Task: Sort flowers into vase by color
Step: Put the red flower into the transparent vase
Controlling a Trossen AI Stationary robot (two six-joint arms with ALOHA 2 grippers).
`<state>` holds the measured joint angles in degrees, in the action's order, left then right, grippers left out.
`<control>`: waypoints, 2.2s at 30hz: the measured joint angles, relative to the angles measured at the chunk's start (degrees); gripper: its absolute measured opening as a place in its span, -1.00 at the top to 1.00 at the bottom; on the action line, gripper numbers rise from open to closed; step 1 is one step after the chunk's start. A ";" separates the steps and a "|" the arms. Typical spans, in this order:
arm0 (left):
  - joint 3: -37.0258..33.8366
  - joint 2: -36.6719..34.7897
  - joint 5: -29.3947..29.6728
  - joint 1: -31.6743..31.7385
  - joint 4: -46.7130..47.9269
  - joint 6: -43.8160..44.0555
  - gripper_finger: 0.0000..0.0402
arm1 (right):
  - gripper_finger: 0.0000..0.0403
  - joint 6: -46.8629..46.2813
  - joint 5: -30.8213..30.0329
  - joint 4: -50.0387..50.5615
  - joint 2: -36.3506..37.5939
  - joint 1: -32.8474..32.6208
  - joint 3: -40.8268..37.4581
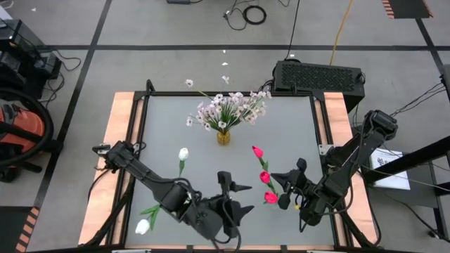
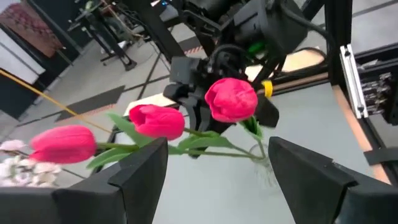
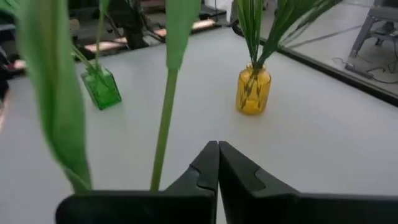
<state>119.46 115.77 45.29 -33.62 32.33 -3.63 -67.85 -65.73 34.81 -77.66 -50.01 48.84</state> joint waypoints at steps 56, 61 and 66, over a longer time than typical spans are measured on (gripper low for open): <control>0.48 -12.13 13.29 -10.28 24.50 15.38 -0.42 | 0.94 22.38 10.57 -16.62 10.93 6.94 0.04; 0.48 -12.13 13.29 -10.33 24.48 15.40 -0.42 | 0.98 19.96 7.97 -15.72 11.26 3.47 0.04; 0.48 -12.13 13.29 -10.39 24.42 15.43 -0.42 | 0.96 13.65 5.15 -9.45 11.23 -0.17 0.04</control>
<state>119.94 103.63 58.59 -44.01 56.75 11.79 -54.21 -60.57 25.36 -66.43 -50.17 48.88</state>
